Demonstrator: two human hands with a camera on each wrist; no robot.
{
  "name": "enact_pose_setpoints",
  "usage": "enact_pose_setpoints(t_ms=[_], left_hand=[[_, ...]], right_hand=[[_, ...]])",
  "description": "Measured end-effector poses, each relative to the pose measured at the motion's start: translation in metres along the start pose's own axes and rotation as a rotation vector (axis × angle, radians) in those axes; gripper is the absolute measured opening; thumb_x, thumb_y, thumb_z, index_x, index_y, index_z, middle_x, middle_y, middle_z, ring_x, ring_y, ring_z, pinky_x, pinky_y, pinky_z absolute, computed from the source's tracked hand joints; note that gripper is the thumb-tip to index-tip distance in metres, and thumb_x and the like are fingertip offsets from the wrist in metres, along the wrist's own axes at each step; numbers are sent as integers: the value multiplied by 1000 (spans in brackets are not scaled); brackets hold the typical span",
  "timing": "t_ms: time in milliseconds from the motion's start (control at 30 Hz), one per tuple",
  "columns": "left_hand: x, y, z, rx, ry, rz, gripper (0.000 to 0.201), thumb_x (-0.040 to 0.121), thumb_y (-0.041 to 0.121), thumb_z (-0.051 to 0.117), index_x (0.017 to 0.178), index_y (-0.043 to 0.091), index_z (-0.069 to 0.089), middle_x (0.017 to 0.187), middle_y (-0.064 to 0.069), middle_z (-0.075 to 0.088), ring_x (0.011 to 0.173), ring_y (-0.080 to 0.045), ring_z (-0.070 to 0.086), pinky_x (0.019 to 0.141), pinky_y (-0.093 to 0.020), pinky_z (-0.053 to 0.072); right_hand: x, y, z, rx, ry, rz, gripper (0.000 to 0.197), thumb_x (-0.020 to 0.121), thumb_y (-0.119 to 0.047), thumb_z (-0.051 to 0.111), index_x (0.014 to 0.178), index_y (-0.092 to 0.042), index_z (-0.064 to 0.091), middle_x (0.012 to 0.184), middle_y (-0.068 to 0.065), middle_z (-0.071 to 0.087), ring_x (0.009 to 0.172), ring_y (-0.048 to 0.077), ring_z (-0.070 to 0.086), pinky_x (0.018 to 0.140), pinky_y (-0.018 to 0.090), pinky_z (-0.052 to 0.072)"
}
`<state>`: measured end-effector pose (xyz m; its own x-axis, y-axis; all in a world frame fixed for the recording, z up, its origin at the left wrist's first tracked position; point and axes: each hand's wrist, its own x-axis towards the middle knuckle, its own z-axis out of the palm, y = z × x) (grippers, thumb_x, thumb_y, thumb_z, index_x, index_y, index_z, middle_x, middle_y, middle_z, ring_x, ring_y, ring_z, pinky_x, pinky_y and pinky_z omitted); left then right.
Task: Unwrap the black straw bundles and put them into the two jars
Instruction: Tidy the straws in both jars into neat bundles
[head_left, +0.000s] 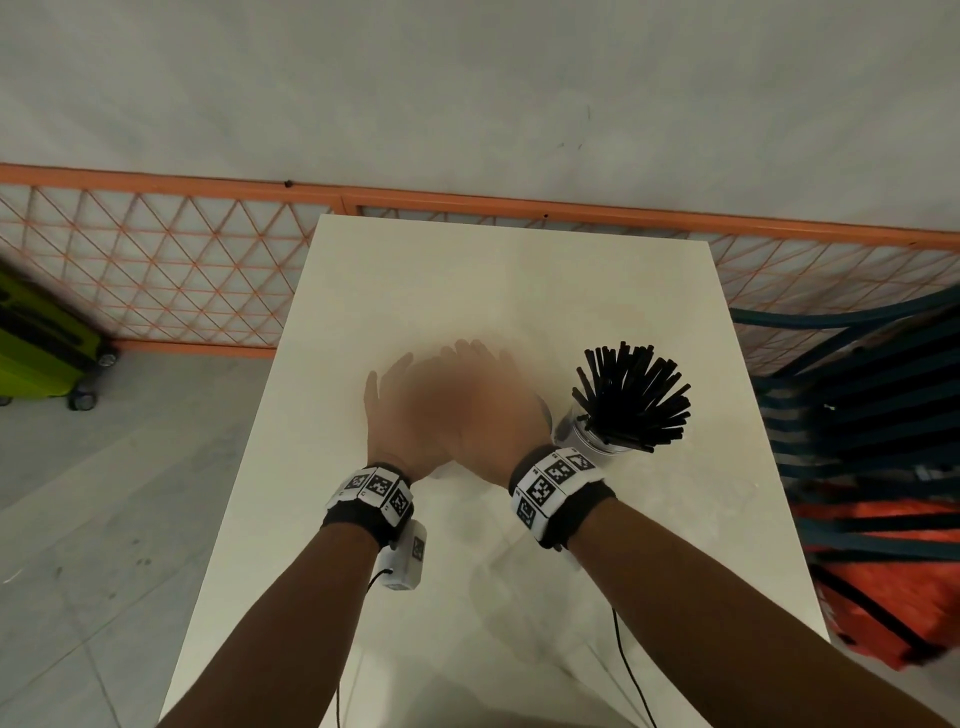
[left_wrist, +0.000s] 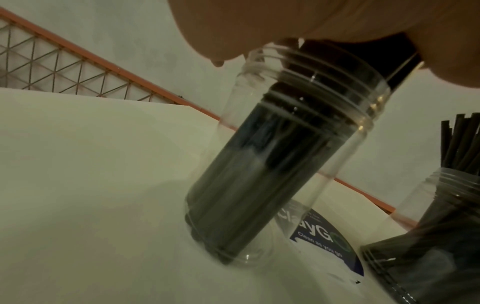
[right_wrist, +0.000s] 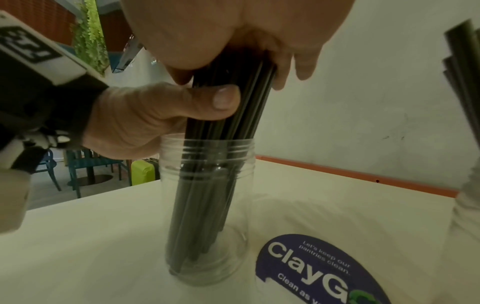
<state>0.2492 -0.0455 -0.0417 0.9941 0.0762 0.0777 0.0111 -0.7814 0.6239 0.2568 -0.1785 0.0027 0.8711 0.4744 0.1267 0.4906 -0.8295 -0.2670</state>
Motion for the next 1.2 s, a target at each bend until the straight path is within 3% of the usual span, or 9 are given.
enact_pose_setpoints(t_ms=[100, 267, 433, 633, 700, 800, 900, 1066, 1200], left_hand=[[0, 0, 0, 16, -1, 86, 73, 68, 50, 47, 134, 20, 50, 133, -1, 63, 141, -30, 42, 120, -60, 18], [1, 4, -6, 14, -45, 80, 65, 73, 40, 58, 133, 15, 57, 134, -8, 63, 138, -30, 45, 120, -55, 19], [2, 11, -7, 30, -52, 69, 68, 73, 36, 65, 135, 11, 54, 135, -11, 61, 136, -35, 46, 117, -61, 23], [5, 9, -6, 87, -83, 69, 83, 63, 61, 49, 137, 23, 46, 134, 0, 60, 132, -27, 50, 118, -58, 24], [6, 9, -6, 31, -83, 54, 89, 56, 68, 52, 134, 26, 48, 134, 4, 60, 130, -24, 52, 119, -57, 22], [8, 9, -5, -3, -81, 35, 102, 44, 83, 64, 129, 28, 49, 132, 6, 62, 128, -20, 53, 120, -56, 21], [9, 9, -6, 18, -93, 34, 112, 38, 89, 69, 131, 30, 46, 134, 6, 61, 126, -20, 55, 120, -55, 21], [5, 12, -12, -72, -104, 30, 131, 34, 89, 71, 144, 30, 34, 141, 6, 57, 130, -18, 53, 121, -55, 18], [-3, 15, -25, -299, 105, 85, 132, 43, 84, 73, 149, 18, 30, 141, 0, 54, 130, -24, 51, 112, -52, 35]], right_hand=[[0, 3, 0, 32, 15, 14, 78, 92, -63, 41, 144, -5, 39, 147, 16, 45, 137, 31, 41, 114, 45, 34], [-4, 1, 6, 66, -13, 26, 87, 93, -66, 30, 151, -2, 22, 160, 19, 23, 149, 30, 18, 121, 42, 21], [-1, 4, 1, 10, -17, 37, 84, 93, -68, 32, 152, -9, 25, 160, 12, 26, 149, 27, 22, 120, 46, 22], [-5, 4, -20, 107, 44, 76, 80, 91, -69, 33, 151, -16, 29, 159, 8, 29, 144, 26, 32, 116, 43, 31], [-9, 8, -35, 192, 87, 121, 74, 92, -66, 35, 149, -18, 34, 158, 5, 32, 140, 25, 37, 110, 40, 36], [-23, 19, -57, 345, 180, 194, 64, 93, -62, 37, 142, -22, 42, 150, -2, 39, 130, 16, 47, 98, 32, 46], [-44, 31, -77, 491, 316, 264, 50, 93, -60, 41, 128, -26, 53, 134, -11, 46, 106, 6, 59, 82, 26, 54], [-74, 53, -105, 624, 440, 340, 34, 92, -51, 52, 113, -25, 60, 120, -9, 51, 95, 5, 64, 79, 29, 57], [-96, 77, -128, 529, 466, 316, 22, 93, -41, 56, 104, -24, 63, 107, -8, 58, 90, 5, 63, 76, 21, 52]])
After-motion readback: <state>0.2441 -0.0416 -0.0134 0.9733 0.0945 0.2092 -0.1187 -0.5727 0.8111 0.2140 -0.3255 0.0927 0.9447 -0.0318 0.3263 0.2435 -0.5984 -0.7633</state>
